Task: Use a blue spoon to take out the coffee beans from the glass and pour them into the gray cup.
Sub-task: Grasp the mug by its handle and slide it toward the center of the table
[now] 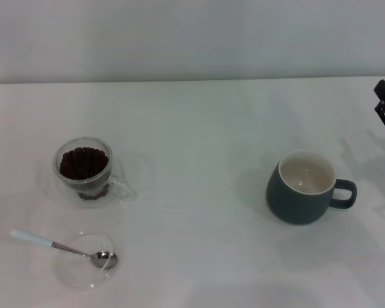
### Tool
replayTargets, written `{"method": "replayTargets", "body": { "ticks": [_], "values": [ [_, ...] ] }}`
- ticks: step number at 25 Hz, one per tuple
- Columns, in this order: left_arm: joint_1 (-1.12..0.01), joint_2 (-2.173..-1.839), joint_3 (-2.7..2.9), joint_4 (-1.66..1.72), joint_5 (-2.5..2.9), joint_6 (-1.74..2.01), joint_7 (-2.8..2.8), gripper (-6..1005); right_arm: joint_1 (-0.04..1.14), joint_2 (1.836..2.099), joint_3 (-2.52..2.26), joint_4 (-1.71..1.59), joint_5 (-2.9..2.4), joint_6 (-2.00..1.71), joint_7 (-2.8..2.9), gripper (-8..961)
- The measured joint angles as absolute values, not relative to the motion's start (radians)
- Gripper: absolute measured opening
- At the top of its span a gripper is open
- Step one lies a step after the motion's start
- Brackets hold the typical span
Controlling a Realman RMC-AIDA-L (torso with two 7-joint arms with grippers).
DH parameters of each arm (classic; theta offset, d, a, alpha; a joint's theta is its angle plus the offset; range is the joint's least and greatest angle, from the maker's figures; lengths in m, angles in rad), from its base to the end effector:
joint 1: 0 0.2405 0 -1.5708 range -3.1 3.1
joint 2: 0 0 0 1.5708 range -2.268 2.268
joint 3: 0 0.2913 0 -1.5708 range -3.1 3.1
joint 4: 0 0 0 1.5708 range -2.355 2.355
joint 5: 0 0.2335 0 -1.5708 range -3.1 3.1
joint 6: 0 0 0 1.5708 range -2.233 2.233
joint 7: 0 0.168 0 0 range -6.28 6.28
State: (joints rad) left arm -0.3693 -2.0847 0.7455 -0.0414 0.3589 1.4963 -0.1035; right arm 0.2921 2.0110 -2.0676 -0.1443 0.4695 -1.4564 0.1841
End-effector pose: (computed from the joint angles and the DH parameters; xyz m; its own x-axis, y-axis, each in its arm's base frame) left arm -0.4210 0.3159 0.0323 0.7471 -0.2383 0.6206 0.6643 0.2332 -0.7102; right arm 0.3850 0.3219 -0.0002 0.7369 0.2283 -0.6363 -0.5993 -0.2149 -0.7711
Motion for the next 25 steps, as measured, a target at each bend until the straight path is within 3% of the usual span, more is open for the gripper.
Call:
{"method": "replayTargets", "body": {
  "ticks": [25],
  "values": [
    [-0.369, -2.083, 0.743, -0.041, 0.359, 1.487, -0.104, 892, 0.215, 2.008, -2.230, -0.115, 0.466, -1.534, 0.180, 653]
  ]
}}
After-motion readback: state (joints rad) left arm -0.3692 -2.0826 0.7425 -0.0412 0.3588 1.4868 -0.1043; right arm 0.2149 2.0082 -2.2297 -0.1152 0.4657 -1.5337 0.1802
